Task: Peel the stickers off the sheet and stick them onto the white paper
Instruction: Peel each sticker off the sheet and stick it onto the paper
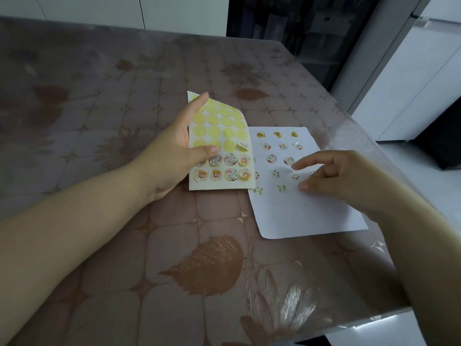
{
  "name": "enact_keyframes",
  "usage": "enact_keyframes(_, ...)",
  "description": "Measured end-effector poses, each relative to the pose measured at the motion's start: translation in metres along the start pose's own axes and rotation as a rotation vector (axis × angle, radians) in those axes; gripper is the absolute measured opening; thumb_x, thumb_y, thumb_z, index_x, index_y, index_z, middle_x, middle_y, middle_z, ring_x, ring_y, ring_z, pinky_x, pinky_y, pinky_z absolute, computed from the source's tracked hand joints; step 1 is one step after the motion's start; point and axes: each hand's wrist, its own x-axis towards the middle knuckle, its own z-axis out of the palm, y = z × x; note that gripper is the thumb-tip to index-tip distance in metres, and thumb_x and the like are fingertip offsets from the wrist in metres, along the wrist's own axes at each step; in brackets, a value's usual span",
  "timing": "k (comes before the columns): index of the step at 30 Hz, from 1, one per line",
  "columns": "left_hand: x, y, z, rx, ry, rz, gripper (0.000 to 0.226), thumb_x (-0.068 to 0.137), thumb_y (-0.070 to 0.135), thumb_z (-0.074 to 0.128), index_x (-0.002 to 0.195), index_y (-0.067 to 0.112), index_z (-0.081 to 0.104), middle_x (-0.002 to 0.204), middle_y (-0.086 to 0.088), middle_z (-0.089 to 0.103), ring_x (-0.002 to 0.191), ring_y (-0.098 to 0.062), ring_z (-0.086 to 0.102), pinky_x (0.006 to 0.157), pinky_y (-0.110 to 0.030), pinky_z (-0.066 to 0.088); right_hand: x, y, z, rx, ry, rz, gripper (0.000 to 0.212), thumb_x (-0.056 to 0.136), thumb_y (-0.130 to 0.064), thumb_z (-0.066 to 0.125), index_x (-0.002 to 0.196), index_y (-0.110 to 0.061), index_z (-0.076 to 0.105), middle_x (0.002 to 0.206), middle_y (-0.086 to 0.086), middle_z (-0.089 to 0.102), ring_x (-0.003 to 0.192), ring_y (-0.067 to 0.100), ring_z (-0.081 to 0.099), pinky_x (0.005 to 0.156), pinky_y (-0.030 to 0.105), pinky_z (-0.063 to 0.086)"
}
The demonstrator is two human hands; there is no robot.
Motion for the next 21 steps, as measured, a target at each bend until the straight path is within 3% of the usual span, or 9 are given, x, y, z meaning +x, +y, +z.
enact_keyframes(6,-0.001,0.001,0.001,-0.004,0.000,0.005,0.078,0.090,-0.009,0.052,0.146,0.039,0.026,0.114,0.025,0.060,0.109,-0.005,0.064,0.089,-0.026,0.054,0.004,-0.003,-0.002,-0.113,-0.014,0.084,0.033,0.069,-0.024,0.080,0.091,-0.028,0.056,0.065,0.000,0.064,0.068,0.020,0.057,0.072,0.035,0.041)
enact_keyframes(10,-0.001,0.002,0.002,-0.005,-0.006,0.012,0.078,0.090,-0.009,0.052,0.146,0.039,0.026,0.116,0.026,0.057,0.106,-0.001,0.064,0.083,-0.020,0.054,0.012,-0.007,-0.010,-0.318,0.011,0.214,0.052,0.058,-0.042,0.084,0.094,-0.025,0.050,0.083,-0.005,0.051,0.074,0.015,0.052,0.061,0.031,0.039)
enact_keyframes(15,-0.002,0.002,0.001,-0.011,-0.008,0.014,0.077,0.091,-0.010,0.051,0.145,0.040,0.027,0.128,0.020,0.052,0.108,0.000,0.062,0.081,-0.018,0.053,0.014,-0.008,-0.013,-0.325,-0.065,0.264,0.052,0.056,-0.048,0.080,0.091,-0.022,0.052,0.099,0.000,0.054,0.093,0.027,0.057,0.079,0.037,0.049)
enact_keyframes(18,-0.002,0.002,0.001,-0.026,-0.011,0.015,0.077,0.091,-0.009,0.051,0.145,0.040,0.027,0.133,0.016,0.050,0.115,-0.005,0.060,0.091,-0.025,0.052,0.014,-0.007,-0.012,-0.309,-0.057,0.237,0.048,0.059,-0.044,0.080,0.089,-0.016,0.054,0.094,0.001,0.057,0.087,0.025,0.058,0.080,0.038,0.048)
enact_keyframes(21,-0.002,0.002,0.001,-0.032,-0.019,0.015,0.077,0.091,-0.010,0.051,0.145,0.040,0.027,0.129,0.020,0.052,0.113,-0.003,0.061,0.091,-0.024,0.053,0.015,-0.005,-0.013,-0.314,-0.062,0.230,0.044,0.062,-0.041,0.080,0.087,-0.015,0.056,0.084,-0.003,0.054,0.085,0.024,0.054,0.080,0.036,0.045)
